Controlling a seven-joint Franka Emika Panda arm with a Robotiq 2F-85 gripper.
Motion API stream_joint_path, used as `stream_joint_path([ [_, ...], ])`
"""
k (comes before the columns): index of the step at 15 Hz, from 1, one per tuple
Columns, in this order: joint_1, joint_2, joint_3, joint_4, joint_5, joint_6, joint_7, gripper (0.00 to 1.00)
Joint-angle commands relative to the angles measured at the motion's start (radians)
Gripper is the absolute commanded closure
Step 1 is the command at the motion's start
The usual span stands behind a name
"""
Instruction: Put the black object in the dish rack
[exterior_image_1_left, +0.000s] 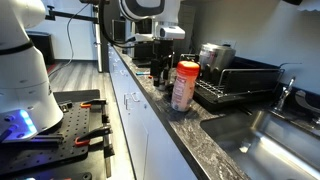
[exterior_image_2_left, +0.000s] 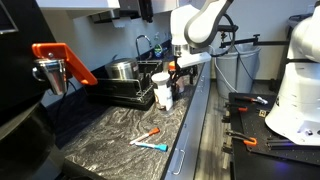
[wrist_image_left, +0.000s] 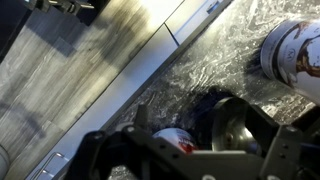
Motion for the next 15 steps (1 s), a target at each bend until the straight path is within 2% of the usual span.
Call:
stream_joint_path([
  [1,0.016,0.025,-0.018,0.031,-0.010,0.005,0.020,0.00],
  [9,0.020,-0.006,-0.017,0.006,-0.038,-0.018,0.037,0.00],
  [15,0.013,0.038,-0.027,0.015,-0.045,0.009,0.071,0.00],
])
